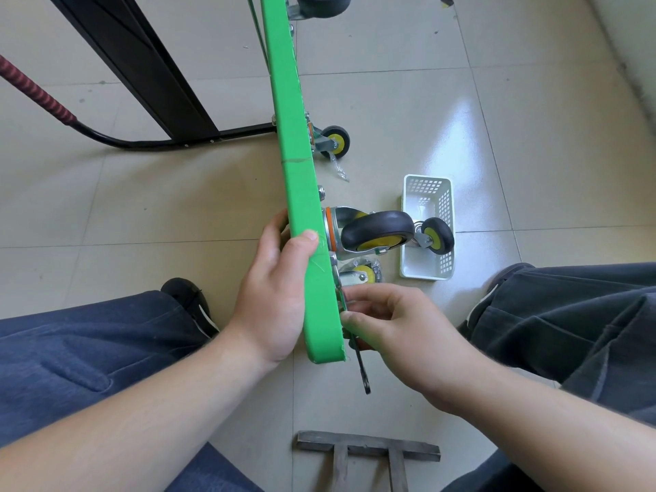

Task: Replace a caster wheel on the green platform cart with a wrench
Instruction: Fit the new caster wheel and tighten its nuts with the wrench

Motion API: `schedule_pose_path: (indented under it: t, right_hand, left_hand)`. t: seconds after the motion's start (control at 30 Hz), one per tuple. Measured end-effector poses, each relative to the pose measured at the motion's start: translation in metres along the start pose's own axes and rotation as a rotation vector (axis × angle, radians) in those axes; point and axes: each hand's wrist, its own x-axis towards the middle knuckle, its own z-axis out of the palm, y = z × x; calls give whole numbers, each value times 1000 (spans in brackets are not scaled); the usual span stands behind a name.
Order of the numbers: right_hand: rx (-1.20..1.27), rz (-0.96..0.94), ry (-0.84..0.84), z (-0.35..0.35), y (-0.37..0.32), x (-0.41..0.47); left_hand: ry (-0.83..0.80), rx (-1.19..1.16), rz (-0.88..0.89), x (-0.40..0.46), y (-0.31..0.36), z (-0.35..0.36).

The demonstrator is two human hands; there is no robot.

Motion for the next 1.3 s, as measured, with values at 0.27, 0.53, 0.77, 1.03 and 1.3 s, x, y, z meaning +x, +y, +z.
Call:
schedule_pose_path:
  t: [0.27,0.53,0.77,1.03,1.3]
  right_hand:
    - [19,21,-4,-4,-6,-5]
    - [39,17,-24,-2,-16,-15]
    - [18,-1,-43,-3,-31,-15]
    - [-122,85,-69,-9,-54,-25]
    - [253,248,-136,-17,-88,-33]
  left_hand:
    - [5,8,-3,-1,1,0]
    - [-4,-6,16,0,0,-1]
    - [-6,-35,20,-1,0,0]
    - [7,-30,18,0,-2,0]
    - [0,-25,15,1,-3,-2]
